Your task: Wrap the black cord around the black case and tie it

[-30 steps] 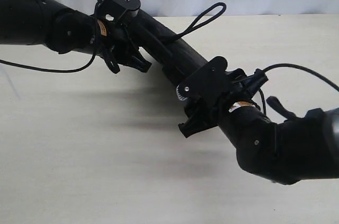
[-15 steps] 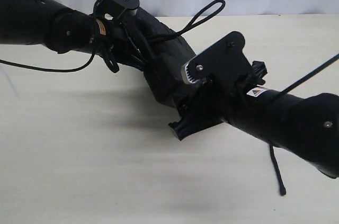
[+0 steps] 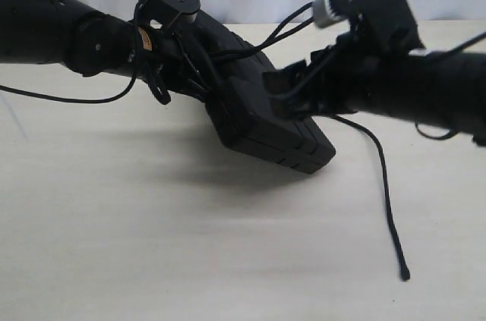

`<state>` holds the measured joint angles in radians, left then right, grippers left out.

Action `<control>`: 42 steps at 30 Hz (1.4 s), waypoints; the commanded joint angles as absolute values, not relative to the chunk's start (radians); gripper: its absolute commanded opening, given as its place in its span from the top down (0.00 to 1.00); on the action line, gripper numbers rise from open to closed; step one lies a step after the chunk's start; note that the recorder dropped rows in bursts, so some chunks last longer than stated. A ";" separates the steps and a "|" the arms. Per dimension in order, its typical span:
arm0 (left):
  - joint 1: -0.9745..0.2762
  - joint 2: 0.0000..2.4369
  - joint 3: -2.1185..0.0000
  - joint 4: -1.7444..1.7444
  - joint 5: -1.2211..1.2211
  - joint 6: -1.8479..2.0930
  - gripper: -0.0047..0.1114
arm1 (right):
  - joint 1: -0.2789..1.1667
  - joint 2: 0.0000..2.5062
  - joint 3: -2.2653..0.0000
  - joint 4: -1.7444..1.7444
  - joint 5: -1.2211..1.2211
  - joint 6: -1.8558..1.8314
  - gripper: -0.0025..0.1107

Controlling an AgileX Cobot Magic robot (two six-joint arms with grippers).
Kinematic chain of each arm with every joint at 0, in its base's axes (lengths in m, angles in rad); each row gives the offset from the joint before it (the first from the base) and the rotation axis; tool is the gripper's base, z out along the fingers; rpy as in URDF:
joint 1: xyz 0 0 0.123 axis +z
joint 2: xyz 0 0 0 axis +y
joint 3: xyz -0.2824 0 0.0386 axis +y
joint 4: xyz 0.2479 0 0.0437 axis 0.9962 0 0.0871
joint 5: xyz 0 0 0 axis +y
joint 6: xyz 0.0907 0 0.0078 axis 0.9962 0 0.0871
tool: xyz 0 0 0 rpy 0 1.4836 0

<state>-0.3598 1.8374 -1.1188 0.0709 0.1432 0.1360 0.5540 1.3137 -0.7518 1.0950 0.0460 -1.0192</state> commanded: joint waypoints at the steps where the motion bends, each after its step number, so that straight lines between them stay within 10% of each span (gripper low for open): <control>1: -0.362 1.838 -1.124 0.065 0.123 0.129 0.96 | 0.331 1.393 -0.876 1.118 0.382 -0.969 0.40; 23: -0.362 1.838 -1.124 0.065 0.121 0.129 0.96 | 0.143 1.947 -1.178 1.744 0.882 -1.215 0.41; 31: -0.362 1.838 -1.124 0.065 0.111 0.129 0.96 | 0.143 1.947 -1.183 1.744 0.853 -1.190 0.94; 42: -0.362 1.834 -1.124 0.095 0.155 0.136 0.60 | 0.143 1.947 -1.183 1.744 0.864 -1.192 0.94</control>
<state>-0.3598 1.8374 -1.1188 0.0958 0.1607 0.1360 0.1498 1.9459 -1.1771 1.7435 0.8574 -1.1902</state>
